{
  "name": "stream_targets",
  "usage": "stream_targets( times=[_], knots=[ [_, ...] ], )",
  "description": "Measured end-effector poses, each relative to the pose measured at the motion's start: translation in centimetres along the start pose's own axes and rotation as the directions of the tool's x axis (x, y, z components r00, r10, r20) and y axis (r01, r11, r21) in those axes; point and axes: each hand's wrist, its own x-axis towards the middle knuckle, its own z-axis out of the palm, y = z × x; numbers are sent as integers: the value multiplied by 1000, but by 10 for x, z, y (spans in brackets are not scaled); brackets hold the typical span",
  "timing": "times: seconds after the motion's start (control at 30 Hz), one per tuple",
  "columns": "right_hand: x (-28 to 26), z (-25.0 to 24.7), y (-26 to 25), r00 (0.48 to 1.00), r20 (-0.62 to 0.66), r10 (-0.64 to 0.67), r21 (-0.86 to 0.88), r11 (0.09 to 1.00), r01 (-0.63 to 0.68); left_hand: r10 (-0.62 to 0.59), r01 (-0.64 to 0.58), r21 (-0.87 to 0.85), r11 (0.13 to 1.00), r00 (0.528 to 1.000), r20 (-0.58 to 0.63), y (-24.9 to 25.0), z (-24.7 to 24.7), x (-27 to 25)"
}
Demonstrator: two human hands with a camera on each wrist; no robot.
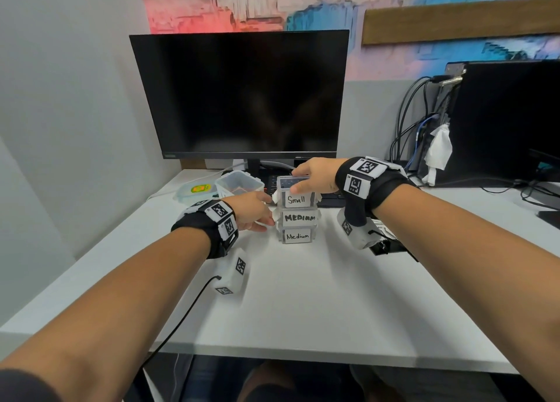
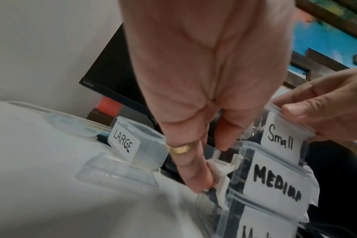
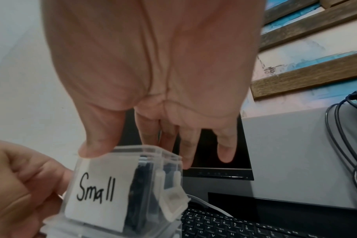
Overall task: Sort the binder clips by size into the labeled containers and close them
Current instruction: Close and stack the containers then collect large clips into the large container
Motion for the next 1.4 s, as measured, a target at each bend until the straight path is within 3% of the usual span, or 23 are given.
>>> stream_targets(
  times=[0.23, 0.83, 1.17, 1.4],
  knots=[
    [3, -5, 0, 1000, -4, -23, -11, 1000, 23, 59, -52, -66, 996, 992, 107, -7, -3, 4],
    [-3, -6, -3, 1000, -17, -3, 14, 1000, 3, 178, -183, -54, 982, 980, -86, -2, -7, 3],
    [-4, -7, -6, 1000, -5, 0, -13, 1000, 0, 168, -168, 14, 986, 983, -66, 4, -3, 3],
    [-6, -8, -6, 1000, -9, -5, -21, 1000, 4, 184, -192, -117, 974, 980, -81, 2, -4, -2]
  ],
)
